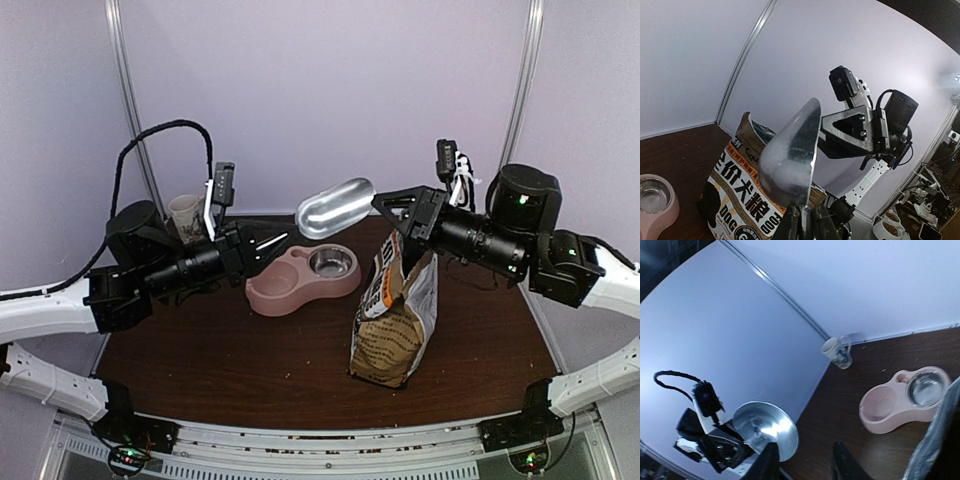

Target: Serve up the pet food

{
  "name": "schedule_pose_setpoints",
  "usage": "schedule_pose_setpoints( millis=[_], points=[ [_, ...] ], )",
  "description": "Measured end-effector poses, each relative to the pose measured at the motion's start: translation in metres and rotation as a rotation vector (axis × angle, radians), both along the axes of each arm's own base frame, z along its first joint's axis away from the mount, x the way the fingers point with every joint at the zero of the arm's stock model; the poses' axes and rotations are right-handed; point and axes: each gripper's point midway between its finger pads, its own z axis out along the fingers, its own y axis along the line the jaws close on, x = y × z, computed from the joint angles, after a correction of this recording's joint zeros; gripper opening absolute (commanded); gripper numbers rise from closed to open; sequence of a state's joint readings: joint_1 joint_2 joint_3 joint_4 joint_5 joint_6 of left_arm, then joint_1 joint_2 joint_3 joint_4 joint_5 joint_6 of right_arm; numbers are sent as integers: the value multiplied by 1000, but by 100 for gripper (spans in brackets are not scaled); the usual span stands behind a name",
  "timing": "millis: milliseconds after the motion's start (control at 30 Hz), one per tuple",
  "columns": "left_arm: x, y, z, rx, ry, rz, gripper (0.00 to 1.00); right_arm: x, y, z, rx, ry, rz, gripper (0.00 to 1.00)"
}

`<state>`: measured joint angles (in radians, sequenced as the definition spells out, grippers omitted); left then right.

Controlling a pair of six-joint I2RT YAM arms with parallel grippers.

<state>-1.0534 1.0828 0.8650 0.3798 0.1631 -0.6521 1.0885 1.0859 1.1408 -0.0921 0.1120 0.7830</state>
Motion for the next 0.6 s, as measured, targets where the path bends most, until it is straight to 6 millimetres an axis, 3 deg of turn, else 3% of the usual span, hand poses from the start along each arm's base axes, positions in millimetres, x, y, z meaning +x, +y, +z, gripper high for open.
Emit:
schedule_pose_setpoints(
  millis=[167,333,400,467,600],
  points=[
    [19,13,7,20,55,62,0,11,-59,6,-136,1,-220,62],
    [35,34,18,-12,96,99,0,20,-105,-8,-260,47,-366,63],
    [39,40,18,-9,112,107,0,26,-115,-24,-321,84,-399,58],
    [43,43,12,10,135,113,0,30,-119,-38,-376,117,-415,43],
    [45,44,-1,51,178,112,0,33,-114,-64,-463,171,-395,36]
  ],
)
